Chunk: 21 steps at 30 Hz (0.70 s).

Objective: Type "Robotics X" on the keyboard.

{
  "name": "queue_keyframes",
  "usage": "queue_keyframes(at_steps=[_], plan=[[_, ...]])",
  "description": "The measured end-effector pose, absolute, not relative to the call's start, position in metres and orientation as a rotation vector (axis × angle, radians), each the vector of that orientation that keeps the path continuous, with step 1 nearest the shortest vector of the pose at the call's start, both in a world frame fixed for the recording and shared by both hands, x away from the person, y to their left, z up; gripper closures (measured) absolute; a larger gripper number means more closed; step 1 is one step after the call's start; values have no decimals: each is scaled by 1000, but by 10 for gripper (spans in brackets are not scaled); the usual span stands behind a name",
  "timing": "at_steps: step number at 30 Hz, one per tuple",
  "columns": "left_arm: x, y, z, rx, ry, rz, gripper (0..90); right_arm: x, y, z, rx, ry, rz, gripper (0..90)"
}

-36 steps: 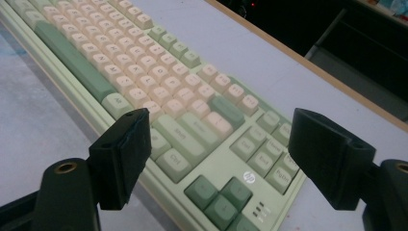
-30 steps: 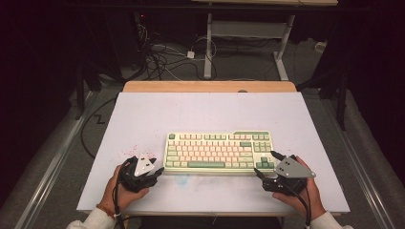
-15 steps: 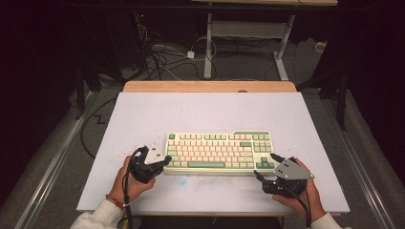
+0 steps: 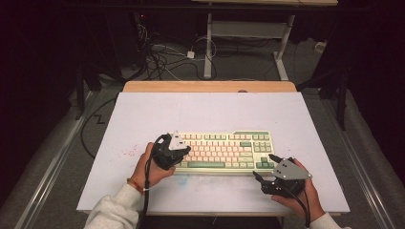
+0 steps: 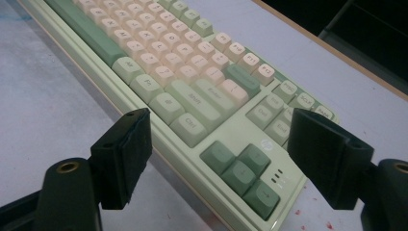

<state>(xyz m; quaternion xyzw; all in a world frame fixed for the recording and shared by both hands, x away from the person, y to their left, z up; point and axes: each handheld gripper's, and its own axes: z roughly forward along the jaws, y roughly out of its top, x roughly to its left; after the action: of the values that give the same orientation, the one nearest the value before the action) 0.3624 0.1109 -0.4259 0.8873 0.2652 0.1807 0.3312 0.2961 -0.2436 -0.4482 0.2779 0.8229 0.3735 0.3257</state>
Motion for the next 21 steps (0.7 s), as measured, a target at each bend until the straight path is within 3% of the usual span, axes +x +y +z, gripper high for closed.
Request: queue_keyframes(at_steps=[21], plan=[[395, 72, -442, 2442, 688, 447, 861, 296, -244, -451, 724, 2160, 965, 252]])
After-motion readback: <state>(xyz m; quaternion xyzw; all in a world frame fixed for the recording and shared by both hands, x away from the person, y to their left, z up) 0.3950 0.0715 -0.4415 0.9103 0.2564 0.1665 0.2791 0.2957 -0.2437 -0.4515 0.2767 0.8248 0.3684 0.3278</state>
